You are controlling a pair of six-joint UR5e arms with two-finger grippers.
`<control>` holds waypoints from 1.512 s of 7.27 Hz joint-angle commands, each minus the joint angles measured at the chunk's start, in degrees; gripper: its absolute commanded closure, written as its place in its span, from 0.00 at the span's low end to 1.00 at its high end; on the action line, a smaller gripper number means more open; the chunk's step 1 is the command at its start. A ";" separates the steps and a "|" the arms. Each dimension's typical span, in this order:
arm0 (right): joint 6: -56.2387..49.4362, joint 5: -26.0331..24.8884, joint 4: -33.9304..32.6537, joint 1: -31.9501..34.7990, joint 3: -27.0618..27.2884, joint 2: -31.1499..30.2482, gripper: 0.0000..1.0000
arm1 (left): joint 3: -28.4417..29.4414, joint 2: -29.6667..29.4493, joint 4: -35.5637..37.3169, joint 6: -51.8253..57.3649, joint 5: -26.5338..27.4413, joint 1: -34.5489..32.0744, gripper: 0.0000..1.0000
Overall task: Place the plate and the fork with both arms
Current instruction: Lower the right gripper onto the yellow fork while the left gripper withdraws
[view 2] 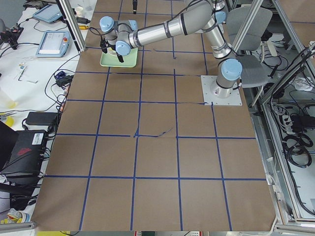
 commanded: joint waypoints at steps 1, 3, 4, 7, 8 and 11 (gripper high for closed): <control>-0.97 0.07 -2.96 2.69 -8.17 8.30 0.05 | -4.00 5.39 -1.48 7.08 3.53 4.97 0.00; -0.54 0.24 -3.47 5.43 -12.26 14.47 0.29 | -6.82 8.57 -2.70 7.08 3.88 5.61 0.00; -0.80 0.16 -3.65 5.61 -12.44 16.06 0.30 | -7.79 9.36 -2.71 7.08 3.97 5.69 0.00; -0.54 1.74 -7.08 6.57 -15.50 21.25 0.38 | -11.31 10.69 -2.44 7.17 3.80 5.34 0.00; -0.37 1.82 -7.08 6.75 -15.78 22.31 0.52 | -12.36 10.69 -1.66 7.08 3.54 5.34 0.00; -0.10 1.91 -7.52 8.15 -17.18 24.59 0.57 | -12.98 10.78 -0.16 7.08 3.71 5.34 0.00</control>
